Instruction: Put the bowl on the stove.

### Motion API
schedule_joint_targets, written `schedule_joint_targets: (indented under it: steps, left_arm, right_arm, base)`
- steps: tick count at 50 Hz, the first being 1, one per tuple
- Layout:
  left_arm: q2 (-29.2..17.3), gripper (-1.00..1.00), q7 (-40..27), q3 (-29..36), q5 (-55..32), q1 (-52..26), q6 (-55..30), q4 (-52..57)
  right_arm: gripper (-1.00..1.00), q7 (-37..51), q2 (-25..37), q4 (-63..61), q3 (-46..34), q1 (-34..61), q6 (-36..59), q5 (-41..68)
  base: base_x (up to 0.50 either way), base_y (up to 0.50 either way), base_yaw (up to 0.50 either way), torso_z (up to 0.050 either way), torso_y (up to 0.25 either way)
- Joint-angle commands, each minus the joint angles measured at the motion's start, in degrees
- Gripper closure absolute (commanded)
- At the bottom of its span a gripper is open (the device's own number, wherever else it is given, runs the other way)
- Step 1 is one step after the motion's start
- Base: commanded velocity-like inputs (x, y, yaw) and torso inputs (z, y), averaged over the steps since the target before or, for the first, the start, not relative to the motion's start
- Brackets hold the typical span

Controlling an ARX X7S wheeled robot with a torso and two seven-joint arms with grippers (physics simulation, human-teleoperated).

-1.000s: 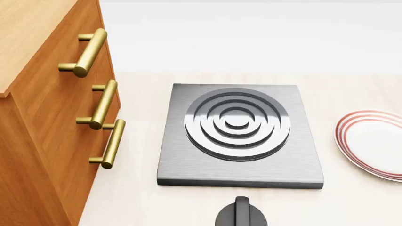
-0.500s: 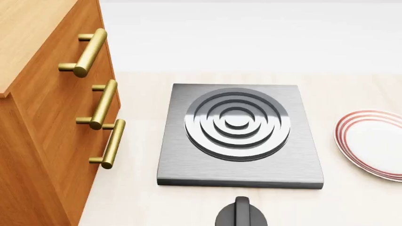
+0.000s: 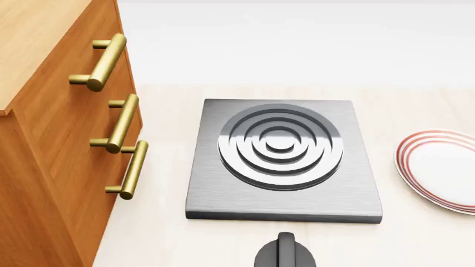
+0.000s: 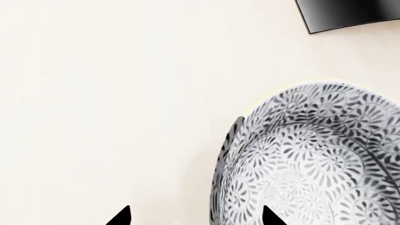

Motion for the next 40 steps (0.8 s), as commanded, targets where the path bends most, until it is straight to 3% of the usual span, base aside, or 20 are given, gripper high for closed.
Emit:
schedule_joint_targets:
  steps: [1, 8, 9, 30, 40]
  left_arm:
    - [0.89, -1.00, 0.50, -0.88, 1.90, -0.09, -1.10, -0.17]
    - [0.82, -1.00, 0.38, -0.77, 2.04, -0.11, -1.05, -0.23]
    - [0.82, -1.00, 0.35, -0.80, 1.93, -0.10, -1.01, -0.24]
    - [0.47, -1.00, -0.04, -0.75, 1.96, 0.00, -0.92, -0.24]
    - [0.50, -1.00, -0.12, -0.75, 1.95, 0.08, -0.60, -0.76]
  right_arm:
    - [-1.00, -0.89, -1.50, -0.23, 1.89, -2.36, -0.89, -0.91]
    - [-1.00, -0.72, -1.52, -0.12, 1.79, -2.89, -1.48, -1.34]
    - [1.00, -0.83, -1.46, -0.22, 1.61, -3.13, -1.83, -1.55]
    - [1.00, -0.04, -0.36, -2.76, 2.46, -5.80, -2.53, -2.07]
    - [1.00, -2.55, 3.34, -7.67, 1.10, -4.00, -2.28, -1.37]
  base:
    - [0.00, 0.00, 0.00, 0.000, 0.000]
    - [0.00, 0.00, 0.00, 0.000, 0.000]
    - [0.00, 0.00, 0.00, 0.000, 0.000]
    - [0.00, 0.00, 0.00, 0.000, 0.000]
    - [0.00, 0.00, 0.00, 0.000, 0.000]
